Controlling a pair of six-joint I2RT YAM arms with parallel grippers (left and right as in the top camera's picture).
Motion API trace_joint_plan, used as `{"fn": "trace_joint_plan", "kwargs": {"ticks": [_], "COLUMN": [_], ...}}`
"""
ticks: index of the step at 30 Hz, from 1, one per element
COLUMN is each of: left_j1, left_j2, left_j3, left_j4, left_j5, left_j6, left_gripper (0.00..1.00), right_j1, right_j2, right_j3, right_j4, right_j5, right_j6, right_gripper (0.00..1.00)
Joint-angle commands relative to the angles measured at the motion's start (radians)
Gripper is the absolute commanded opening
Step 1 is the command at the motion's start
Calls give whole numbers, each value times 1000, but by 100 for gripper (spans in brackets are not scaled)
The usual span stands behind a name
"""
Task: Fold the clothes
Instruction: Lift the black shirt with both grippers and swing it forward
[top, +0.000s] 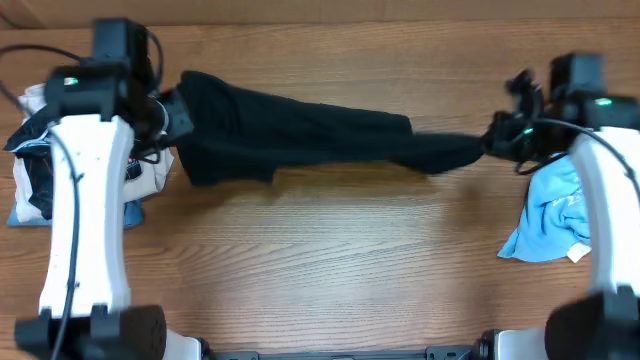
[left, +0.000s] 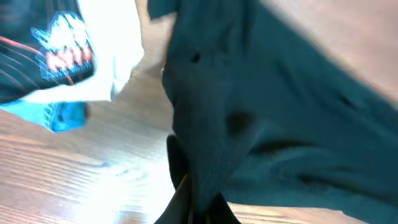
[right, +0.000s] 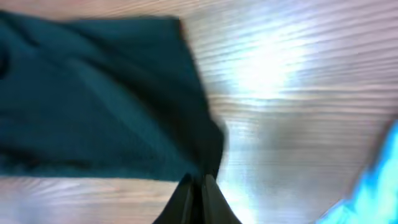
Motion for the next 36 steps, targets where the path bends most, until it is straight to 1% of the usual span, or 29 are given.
{"fn": "trace_joint_plan", "kwargs": {"ticks": [1, 6, 10, 15, 19, 25, 30, 33, 34, 36], "left_j1": [6, 7, 7, 7, 7, 7, 6, 5, 5, 6], "left_j2": [-116, -253, -377, -480, -495, -381, -184, -36, 55, 126], "left_j3": [190, 380, 446, 446, 445, 419, 399, 399, 399, 400], "left_j4": [-58, -89, -85, -69, -43, -30, 44, 175, 303, 439], "left_j5": [8, -28, -72, -104, -123, -122, -86, -60, -8, 58], "left_j6": [30, 29, 26, 16, 3, -1, -1, 5, 31, 64], "left_gripper": [4, 4, 4, 4, 4, 4, 4, 4, 4, 4], "right_j1": [-3, -3, -3, -3, -3, -2, -2, -2, -2, -2], "right_j2": [-120, -240, -335, -407, -404, -241, -45, 85, 167, 219], "right_j3": [196, 439, 584, 642, 644, 644, 644, 644, 644, 644], "right_j4": [-85, -191, -208, -176, -137, -149, -128, -54, 33, 112], "right_j5": [52, 70, 70, 95, 143, 140, 127, 125, 117, 118], "right_j6": [4, 4, 5, 10, 43, 43, 42, 42, 51, 92], "right_gripper": [4, 4, 4, 4, 4, 4, 4, 4, 4, 4]}}
